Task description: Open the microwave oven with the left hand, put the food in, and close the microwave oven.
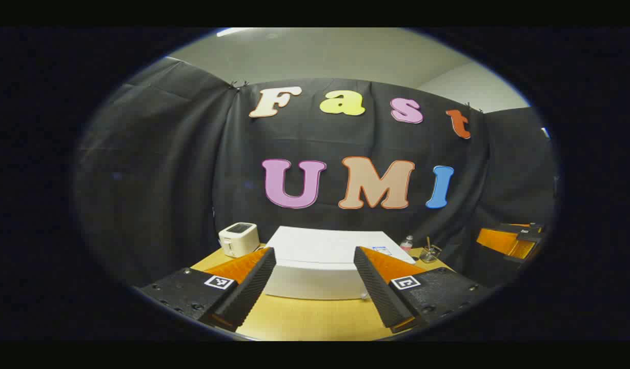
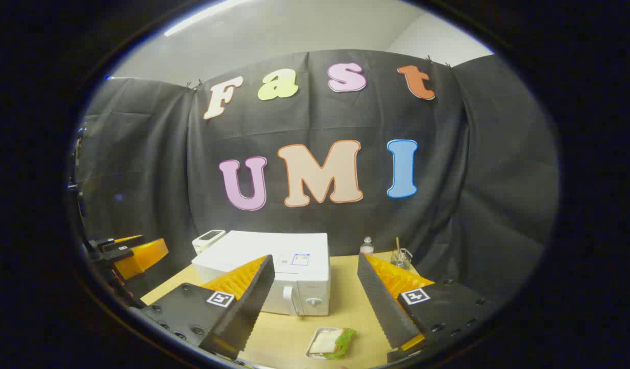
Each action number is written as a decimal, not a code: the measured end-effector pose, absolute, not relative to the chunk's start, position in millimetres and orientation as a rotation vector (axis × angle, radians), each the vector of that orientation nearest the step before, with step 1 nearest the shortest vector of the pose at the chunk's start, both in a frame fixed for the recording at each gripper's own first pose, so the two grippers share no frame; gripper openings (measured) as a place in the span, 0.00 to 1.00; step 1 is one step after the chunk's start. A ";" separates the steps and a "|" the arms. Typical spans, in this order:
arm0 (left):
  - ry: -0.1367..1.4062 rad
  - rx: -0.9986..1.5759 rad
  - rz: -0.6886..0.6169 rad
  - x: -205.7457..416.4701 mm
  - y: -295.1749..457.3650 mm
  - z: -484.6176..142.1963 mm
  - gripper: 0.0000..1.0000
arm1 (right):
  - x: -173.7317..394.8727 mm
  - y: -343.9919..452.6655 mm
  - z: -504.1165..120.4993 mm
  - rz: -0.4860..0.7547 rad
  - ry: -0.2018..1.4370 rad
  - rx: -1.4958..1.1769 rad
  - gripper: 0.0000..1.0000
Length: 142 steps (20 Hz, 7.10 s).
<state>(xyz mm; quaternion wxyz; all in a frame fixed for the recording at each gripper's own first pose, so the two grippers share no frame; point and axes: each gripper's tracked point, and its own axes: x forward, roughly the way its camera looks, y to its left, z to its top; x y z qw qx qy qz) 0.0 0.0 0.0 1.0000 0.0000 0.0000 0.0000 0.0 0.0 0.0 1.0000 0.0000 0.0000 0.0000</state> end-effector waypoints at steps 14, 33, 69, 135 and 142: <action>0.043 -0.044 -0.035 12.0 -15.7 -12.7 0.92 | 3.4 -14.1 2.1 -0.019 -0.007 -0.020 0.96; 0.272 -0.065 -0.148 39.6 -81.2 -138.9 0.95 | 1.1 -44.9 -25.5 -0.075 0.059 0.007 0.96; 0.666 0.000 -0.174 147.1 -161.9 -314.9 0.35 | 41.6 -148.9 -55.8 -0.140 0.167 0.010 0.97; 0.539 -0.061 0.044 -153.0 162.4 -279.3 0.89 | -147.7 31.2 -159.0 -0.242 0.286 0.038 0.97; 0.440 -0.115 0.283 -168.8 233.6 -227.5 0.89 | -120.5 10.7 -183.7 -0.261 0.378 0.084 0.99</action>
